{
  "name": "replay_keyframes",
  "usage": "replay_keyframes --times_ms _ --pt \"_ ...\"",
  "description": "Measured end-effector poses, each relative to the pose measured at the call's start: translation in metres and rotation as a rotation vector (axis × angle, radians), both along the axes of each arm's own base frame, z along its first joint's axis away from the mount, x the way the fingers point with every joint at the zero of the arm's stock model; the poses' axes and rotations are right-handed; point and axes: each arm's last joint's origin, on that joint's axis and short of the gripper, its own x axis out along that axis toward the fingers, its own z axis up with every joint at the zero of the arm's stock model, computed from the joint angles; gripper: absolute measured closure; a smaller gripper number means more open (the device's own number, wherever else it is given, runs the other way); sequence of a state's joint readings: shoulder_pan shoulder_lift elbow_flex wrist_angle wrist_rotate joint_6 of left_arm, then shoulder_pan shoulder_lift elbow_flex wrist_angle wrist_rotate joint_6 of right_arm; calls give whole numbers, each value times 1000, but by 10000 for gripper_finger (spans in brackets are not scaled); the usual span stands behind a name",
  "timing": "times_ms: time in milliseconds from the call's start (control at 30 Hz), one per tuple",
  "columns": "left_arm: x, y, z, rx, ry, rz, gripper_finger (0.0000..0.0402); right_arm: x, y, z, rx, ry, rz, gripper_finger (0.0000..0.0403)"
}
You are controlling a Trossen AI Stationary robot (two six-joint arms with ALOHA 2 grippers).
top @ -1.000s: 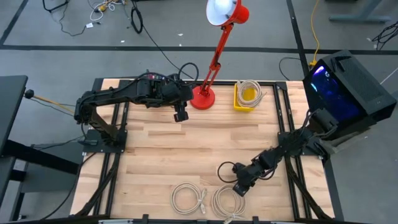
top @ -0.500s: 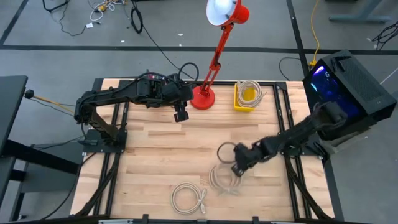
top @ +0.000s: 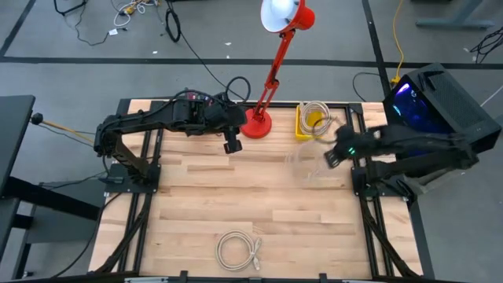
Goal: Pick & Place USB Port
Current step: Put the white HDMI cable into the yellow bin
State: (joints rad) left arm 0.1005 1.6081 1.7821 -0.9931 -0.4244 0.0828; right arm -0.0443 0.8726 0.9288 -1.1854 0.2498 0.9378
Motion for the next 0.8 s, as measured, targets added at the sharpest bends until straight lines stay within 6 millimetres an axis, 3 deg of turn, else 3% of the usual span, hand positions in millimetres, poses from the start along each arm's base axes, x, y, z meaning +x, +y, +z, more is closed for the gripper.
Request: replay_keyframes --times_ms 200,400,533,800 --pt "2 0 1 2 -23 0 344 -32 -17 58 -155 36 -93 402" --pt "3 0 3 7 -45 -2 344 -47 -27 92 -297 33 -217 402" --pt "4 0 4 10 -57 -4 344 -41 -37 94 -367 114 -304 402" --pt "5 2 5 19 -63 -5 344 11 -76 70 -337 333 -242 402"
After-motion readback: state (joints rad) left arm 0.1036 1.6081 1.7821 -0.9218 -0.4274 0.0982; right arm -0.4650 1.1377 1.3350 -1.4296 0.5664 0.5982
